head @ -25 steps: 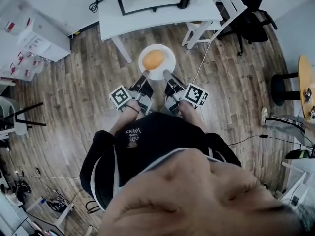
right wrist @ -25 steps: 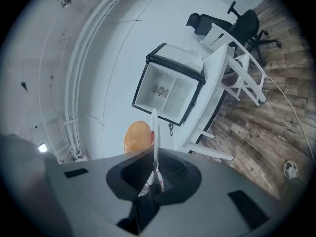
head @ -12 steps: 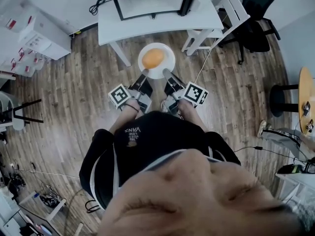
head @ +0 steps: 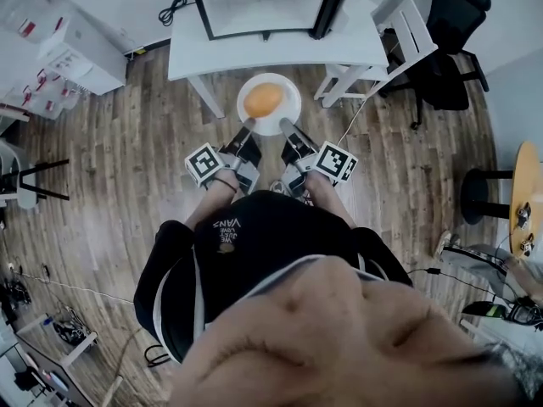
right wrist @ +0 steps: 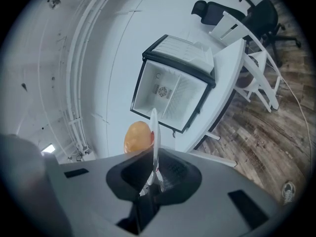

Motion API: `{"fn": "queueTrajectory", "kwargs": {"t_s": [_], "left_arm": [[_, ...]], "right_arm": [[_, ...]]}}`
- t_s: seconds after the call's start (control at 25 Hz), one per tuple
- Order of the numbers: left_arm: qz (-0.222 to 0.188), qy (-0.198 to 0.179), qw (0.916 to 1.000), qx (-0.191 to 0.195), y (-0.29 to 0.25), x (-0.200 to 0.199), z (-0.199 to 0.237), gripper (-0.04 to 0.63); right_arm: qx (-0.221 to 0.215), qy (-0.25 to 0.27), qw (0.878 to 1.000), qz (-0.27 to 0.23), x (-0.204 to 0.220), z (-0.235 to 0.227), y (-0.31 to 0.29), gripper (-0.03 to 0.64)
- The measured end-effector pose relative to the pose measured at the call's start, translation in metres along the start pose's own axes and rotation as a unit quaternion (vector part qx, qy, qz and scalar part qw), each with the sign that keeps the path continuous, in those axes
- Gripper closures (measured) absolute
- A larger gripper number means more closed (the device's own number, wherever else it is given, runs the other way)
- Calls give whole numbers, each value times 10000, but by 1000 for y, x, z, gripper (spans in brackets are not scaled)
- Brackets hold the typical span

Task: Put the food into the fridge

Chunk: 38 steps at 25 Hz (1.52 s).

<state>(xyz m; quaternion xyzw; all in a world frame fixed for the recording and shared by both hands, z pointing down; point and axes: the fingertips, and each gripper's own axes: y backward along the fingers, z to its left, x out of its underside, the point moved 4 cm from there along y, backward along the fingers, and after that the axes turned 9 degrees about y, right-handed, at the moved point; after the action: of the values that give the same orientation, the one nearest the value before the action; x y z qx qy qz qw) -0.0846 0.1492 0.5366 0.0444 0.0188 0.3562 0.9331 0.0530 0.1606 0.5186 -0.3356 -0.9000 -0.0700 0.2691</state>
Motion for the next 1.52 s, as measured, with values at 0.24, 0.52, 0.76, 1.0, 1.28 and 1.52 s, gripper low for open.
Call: {"fn": "queueTrajectory", "kwargs": {"t_s": [0.24, 0.52, 0.76, 1.0, 1.28, 1.52], "left_arm": [[-185, -12, 9998, 58, -19, 2, 0, 571], [-399, -37, 9992, 25, -33, 6, 5, 571], [-457, -59, 9989, 14, -43, 4, 5, 571], [-457, -59, 9989, 8, -50, 0, 3, 571], [-432, 69, 9990, 4, -68, -22, 4, 571], [-402, 50, 9992, 50, -78, -42, 5, 571]], "right_arm": [[-81, 19, 9998, 163, -19, -12, -5, 589], [-259, 63, 9991, 343, -35, -23, -8, 589], [-336, 89, 9986, 408, -45, -27, -13, 589], [-368, 47, 9985, 406, -51, -29, -18, 589], [-292, 16, 9988, 382, -63, -35, -43, 589], [-183, 12, 9992, 364, -68, -40, -62, 589]]}}
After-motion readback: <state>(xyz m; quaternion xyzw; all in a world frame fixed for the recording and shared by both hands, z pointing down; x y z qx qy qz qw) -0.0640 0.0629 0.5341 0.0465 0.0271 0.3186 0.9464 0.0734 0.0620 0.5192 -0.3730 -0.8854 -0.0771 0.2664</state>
